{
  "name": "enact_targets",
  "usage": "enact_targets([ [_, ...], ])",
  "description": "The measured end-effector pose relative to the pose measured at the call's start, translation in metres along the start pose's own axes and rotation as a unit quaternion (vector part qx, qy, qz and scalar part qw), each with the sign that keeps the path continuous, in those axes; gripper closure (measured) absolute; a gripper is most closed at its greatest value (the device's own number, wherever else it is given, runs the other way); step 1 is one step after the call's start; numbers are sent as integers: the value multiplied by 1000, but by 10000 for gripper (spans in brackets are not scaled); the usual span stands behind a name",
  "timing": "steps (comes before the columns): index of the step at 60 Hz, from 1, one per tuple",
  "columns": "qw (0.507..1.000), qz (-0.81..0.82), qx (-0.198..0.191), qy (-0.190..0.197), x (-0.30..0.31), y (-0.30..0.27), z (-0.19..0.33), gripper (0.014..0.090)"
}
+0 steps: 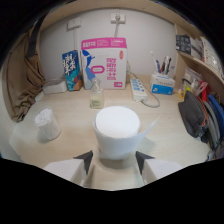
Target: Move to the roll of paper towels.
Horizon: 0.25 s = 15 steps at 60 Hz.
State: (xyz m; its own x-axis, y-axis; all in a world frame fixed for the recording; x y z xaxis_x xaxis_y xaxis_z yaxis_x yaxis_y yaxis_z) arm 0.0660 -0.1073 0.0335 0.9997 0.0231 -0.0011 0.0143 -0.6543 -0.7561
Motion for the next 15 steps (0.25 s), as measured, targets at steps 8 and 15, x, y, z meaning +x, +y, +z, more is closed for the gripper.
enact_targets([
  [8,1000,2,-1,1,0,0,0,178],
  [15,1000,5,-1,1,-3,0,-1,177],
])
